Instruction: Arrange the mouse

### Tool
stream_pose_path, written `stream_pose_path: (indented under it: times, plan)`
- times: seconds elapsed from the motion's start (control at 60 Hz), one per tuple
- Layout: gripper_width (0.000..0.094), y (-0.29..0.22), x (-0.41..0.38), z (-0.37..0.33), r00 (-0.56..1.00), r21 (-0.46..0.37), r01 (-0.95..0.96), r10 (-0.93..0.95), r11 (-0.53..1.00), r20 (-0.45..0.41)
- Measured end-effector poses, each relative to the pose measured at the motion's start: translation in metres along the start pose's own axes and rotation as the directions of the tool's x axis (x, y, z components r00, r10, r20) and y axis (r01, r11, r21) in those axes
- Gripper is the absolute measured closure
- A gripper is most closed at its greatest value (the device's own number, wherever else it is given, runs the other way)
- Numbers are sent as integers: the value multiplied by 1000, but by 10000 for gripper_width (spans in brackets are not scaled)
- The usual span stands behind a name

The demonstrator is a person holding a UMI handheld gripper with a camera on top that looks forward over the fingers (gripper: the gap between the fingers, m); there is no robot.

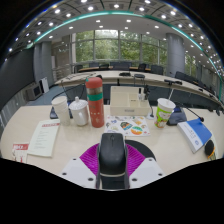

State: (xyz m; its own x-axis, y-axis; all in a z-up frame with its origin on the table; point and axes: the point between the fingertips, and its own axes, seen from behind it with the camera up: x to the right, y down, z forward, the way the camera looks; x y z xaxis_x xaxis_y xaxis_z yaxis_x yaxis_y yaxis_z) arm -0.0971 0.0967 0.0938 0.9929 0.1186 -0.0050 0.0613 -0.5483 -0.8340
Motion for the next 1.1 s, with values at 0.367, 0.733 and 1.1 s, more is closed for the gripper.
stream_pose_path:
  times: [0.367,0.733,1.1]
  plan:
    - [543,76,55,72,1000,-137,-15,13,990,-17]
    - [77,55,53,-2,999,-128,-35,29,991,-46]
    - [81,64,15,-230,993,-34,-21,17,999,-118]
